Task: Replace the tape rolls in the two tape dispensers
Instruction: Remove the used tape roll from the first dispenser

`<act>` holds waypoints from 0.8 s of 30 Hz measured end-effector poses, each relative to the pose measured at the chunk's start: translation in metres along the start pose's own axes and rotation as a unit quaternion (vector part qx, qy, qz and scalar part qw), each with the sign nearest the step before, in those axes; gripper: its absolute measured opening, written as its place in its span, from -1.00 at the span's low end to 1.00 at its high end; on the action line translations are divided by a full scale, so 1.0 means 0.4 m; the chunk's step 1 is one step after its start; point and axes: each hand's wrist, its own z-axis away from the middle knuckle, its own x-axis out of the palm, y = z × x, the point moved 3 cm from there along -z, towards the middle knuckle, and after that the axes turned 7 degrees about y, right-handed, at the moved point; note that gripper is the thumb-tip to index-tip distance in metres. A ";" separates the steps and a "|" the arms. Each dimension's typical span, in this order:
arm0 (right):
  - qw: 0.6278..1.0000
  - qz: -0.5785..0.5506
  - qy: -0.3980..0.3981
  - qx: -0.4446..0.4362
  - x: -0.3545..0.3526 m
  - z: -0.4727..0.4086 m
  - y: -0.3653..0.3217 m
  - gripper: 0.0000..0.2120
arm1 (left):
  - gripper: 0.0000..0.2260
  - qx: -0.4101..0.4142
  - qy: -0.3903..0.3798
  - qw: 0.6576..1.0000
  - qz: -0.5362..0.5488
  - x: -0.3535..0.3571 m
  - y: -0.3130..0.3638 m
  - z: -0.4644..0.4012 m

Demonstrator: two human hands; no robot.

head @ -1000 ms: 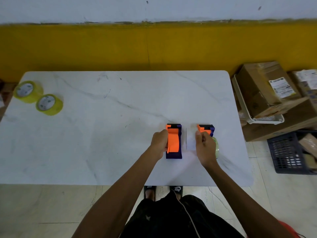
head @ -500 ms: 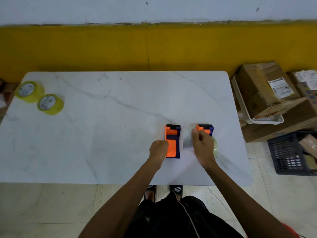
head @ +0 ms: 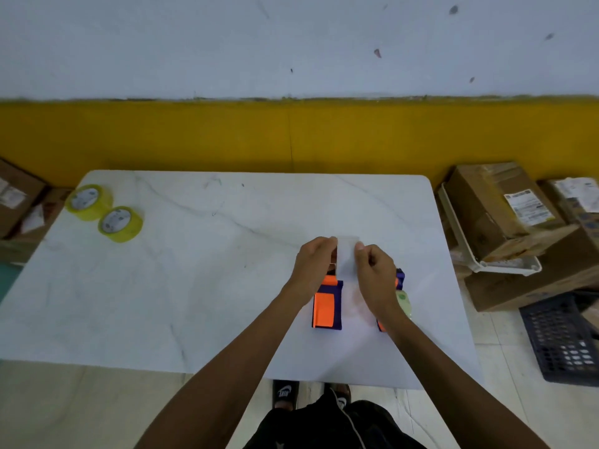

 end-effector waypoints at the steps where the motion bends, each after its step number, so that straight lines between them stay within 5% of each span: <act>1: 1.000 -0.006 0.001 -0.008 0.001 -0.011 -0.015 -0.62 | -0.71 0.013 0.000 1.000 0.009 0.001 0.020 0.003; 12: 0.993 -0.057 -0.007 -0.099 -0.004 -0.078 -0.195 -0.60 | -0.87 0.134 0.058 0.988 -0.040 -0.023 0.206 0.026; 24: 0.990 -0.050 -0.028 -0.129 0.023 -0.102 -0.235 -0.66 | -0.91 0.151 0.092 0.983 -0.041 -0.054 0.246 0.025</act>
